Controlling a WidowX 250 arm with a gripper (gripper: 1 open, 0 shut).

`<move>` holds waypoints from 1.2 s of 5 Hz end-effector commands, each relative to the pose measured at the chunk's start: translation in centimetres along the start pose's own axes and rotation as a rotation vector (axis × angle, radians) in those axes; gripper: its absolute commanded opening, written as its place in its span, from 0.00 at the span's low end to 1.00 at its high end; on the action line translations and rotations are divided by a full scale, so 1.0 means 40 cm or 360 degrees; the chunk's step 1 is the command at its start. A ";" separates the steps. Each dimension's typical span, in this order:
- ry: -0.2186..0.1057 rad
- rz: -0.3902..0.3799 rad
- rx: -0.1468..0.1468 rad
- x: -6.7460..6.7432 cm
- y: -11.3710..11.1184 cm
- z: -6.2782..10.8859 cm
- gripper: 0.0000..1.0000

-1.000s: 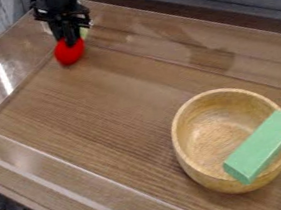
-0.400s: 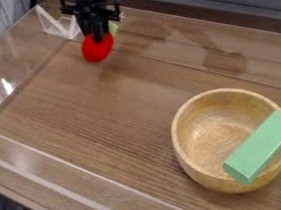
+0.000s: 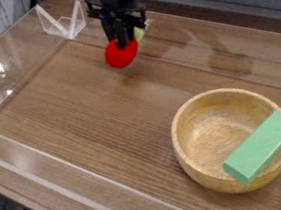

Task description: Move the red object to the right side of the table

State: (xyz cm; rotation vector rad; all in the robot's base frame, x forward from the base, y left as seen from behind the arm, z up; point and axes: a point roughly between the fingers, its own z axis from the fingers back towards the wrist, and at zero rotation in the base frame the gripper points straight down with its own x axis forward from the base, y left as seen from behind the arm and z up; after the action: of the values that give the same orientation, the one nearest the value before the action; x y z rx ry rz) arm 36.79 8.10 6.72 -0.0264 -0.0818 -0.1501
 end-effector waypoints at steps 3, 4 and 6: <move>-0.0099 -0.0255 -0.0001 0.023 -0.036 0.055 0.00; -0.0092 -0.0337 -0.0024 0.022 -0.047 0.050 0.00; -0.0064 -0.0478 -0.0058 0.027 -0.104 -0.006 0.00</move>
State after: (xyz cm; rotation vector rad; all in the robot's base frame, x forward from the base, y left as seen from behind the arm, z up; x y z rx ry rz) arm 36.69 3.88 4.85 -0.0709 -0.0695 -0.4463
